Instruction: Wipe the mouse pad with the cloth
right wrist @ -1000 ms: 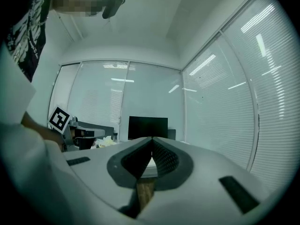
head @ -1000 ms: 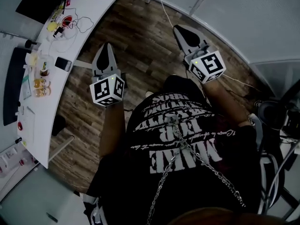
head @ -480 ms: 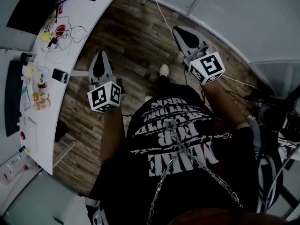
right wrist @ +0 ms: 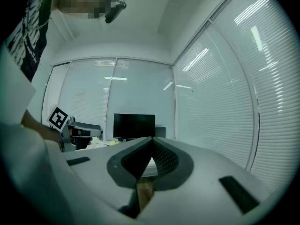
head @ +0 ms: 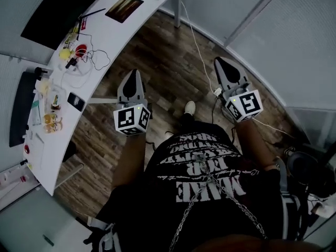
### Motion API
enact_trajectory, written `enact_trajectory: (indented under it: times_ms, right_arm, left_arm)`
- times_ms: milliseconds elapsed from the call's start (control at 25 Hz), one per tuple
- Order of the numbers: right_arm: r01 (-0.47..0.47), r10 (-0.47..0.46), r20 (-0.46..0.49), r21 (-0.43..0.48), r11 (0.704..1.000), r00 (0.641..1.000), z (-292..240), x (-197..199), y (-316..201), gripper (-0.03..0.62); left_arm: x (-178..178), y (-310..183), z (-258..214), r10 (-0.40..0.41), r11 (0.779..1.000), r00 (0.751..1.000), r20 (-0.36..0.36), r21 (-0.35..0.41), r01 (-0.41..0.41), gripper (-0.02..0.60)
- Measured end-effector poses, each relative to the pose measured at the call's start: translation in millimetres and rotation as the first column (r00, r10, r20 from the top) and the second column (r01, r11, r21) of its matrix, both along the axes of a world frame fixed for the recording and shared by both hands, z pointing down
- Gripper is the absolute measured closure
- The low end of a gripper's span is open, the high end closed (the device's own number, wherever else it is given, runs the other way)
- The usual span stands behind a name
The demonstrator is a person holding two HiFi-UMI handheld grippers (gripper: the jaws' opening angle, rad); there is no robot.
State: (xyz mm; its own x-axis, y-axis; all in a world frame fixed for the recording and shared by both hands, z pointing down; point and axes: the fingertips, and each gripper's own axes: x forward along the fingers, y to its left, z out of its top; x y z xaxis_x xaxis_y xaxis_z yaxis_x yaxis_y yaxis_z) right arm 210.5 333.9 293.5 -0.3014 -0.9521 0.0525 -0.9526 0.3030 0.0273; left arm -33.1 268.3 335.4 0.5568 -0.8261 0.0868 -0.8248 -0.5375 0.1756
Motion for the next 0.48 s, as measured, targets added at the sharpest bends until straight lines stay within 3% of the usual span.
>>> enact_trajectory:
  times_ms: [240,480]
  right_arm:
    - [0.021,-0.02,0.005,-0.033,0.999,1.0,6,28,-46,0.594]
    - [0.086,-0.086,0.034,0.001,0.996,0.996,-4,39,-80,0.594]
  left_arm:
    - [30,-43,2,-0.006,1.0,1.0,-0.009,-0.006,0.006,0.575]
    - [46,-68,-6,-0.056,0.998,0.998,0.0,0.004,0.056,0.575]
